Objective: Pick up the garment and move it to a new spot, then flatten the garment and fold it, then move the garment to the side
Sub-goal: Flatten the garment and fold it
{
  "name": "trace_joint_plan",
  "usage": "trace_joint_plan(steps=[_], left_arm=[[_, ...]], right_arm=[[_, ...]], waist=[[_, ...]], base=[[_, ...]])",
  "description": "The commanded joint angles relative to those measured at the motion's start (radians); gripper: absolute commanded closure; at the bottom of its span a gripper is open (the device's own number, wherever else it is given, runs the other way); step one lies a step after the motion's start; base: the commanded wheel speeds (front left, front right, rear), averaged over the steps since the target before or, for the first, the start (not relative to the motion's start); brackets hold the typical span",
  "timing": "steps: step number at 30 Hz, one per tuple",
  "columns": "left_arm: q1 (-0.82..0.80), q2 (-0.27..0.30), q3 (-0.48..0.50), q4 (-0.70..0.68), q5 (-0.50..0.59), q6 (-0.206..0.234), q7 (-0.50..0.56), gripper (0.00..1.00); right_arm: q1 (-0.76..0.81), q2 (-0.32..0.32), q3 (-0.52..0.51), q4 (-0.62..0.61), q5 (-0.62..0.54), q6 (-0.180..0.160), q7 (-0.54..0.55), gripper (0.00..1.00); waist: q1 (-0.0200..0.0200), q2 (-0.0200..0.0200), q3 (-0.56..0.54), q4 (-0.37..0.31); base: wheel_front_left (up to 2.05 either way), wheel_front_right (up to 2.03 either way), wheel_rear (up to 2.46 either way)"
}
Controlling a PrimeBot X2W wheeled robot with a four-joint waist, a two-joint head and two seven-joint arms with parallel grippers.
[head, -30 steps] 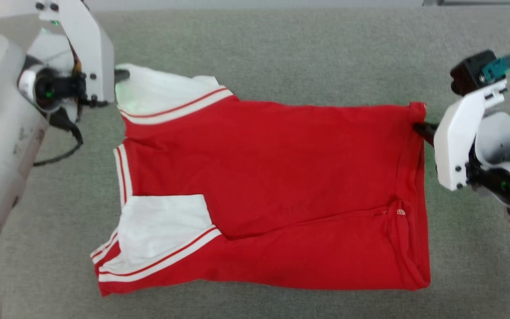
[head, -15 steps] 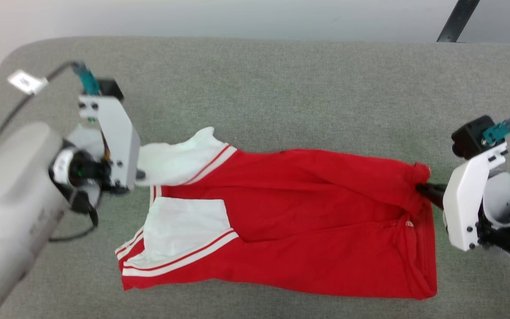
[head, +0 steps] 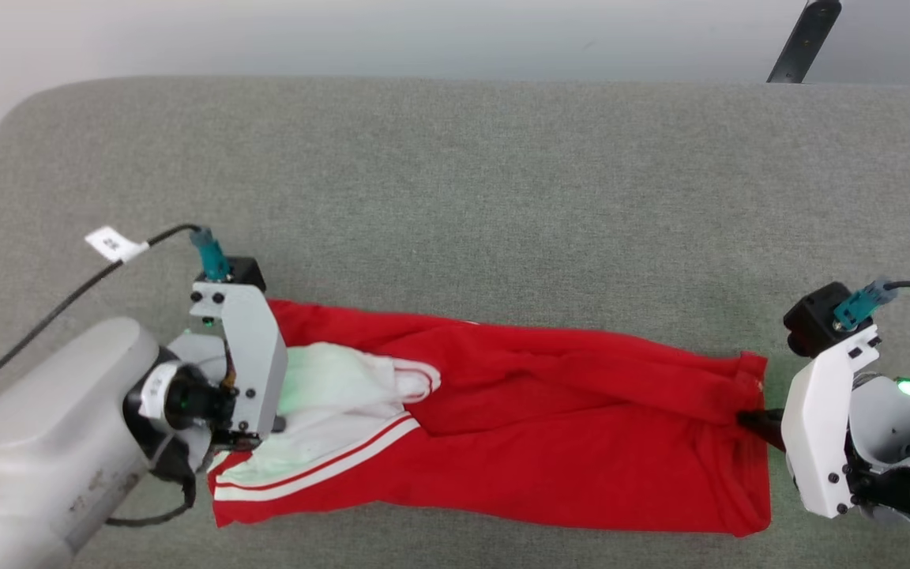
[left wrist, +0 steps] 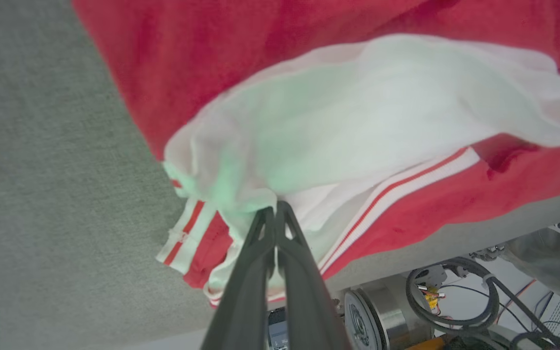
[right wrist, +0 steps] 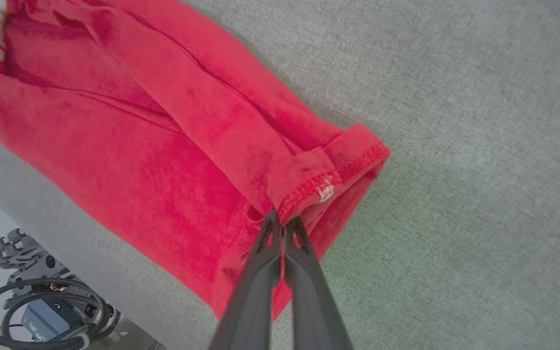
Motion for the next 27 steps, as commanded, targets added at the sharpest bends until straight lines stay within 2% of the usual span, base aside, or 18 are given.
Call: trace_joint_plan(steps=[1,3,4,6,8,9,10,11,12,13,14,20,23,27], left_arm=[[0.015,0.009,-0.001,-0.001,0.01,0.009,0.004,0.93],[0.021,0.015,-0.006,-0.01,0.01,0.018,0.008,0.77],[0.025,0.018,-0.009,-0.015,0.013,0.022,0.011,0.62],[0.03,0.024,-0.012,-0.027,0.017,0.026,0.011,0.48],[0.024,0.027,-0.005,-0.043,0.024,0.021,-0.01,0.0],[0.023,0.026,-0.001,-0.044,0.025,0.026,-0.021,0.0],[0.024,0.027,-0.002,-0.047,0.028,0.027,-0.024,0.0],[0.025,0.027,-0.005,-0.049,0.031,0.029,-0.023,0.0],[0.023,0.029,-0.009,-0.052,0.035,0.03,-0.02,0.0],[0.024,0.03,-0.01,-0.053,0.035,0.031,-0.018,0.0],[0.025,0.033,-0.01,-0.055,0.036,0.035,-0.016,0.0],[0.038,0.064,-0.01,-0.078,0.044,0.045,-0.022,0.0],[0.05,0.079,0.001,-0.091,0.05,0.056,-0.053,0.0],[0.066,0.092,0.013,-0.107,0.075,0.044,-0.124,0.0]], right_arm=[[0.013,-0.002,0.002,-0.001,0.003,-0.001,0.003,1.0],[0.02,0.0,0.007,0.001,0.003,-0.001,0.008,1.0],[0.024,0.0,0.008,0.005,0.001,-0.001,0.013,1.0],[0.028,0.002,0.01,0.004,-0.002,-0.001,0.016,1.0],[0.034,0.004,0.009,0.006,-0.008,-0.001,0.014,1.0],[0.034,0.003,0.011,0.005,-0.011,-0.001,0.011,1.0],[0.033,0.005,0.011,0.006,-0.012,-0.001,0.007,0.87],[0.034,0.009,0.01,0.01,-0.015,-0.001,0.006,0.8],[0.036,0.011,0.01,0.012,-0.018,-0.001,0.007,0.68],[0.037,0.016,0.011,0.011,-0.017,-0.001,0.007,0.52],[0.037,0.022,0.007,0.012,-0.015,-0.001,0.004,0.0],[0.055,0.037,-0.004,-0.01,0.001,-0.001,0.03,0.0],[0.068,0.037,-0.021,-0.037,0.003,-0.001,0.021,0.0],[0.088,0.04,-0.048,-0.074,-0.006,-0.001,-0.028,0.0]], waist=[[0.0,0.0,-0.002,-0.001],[0.0,0.0,-0.005,-0.005],[0.0,0.0,-0.008,-0.005],[0.0,0.0,-0.012,-0.006],[0.0,0.0,-0.016,-0.005],[0.0,0.0,-0.018,-0.004],[0.0,0.0,-0.02,-0.004],[0.0,0.0,-0.022,-0.003],[0.0,0.0,-0.025,-0.002],[0.0,0.0,-0.029,-0.001],[0.0,0.0,-0.033,-0.001],[0.0,0.0,-0.068,-0.002],[0.0,0.0,-0.088,-0.002],[0.0,0.0,-0.115,-0.004]], base=[[0.0,0.0,0.0],[0.0,0.0,0.0],[0.0,0.0,0.0],[0.0,0.0,0.0],[0.0,0.0,0.0],[0.0,0.0,0.0],[0.0,0.0,0.0],[0.0,0.0,0.0],[0.0,0.0,0.0],[0.0,0.0,0.0],[0.0,0.0,0.0],[0.0,0.0,0.0],[0.0,0.0,0.0],[0.0,0.0,0.0]])
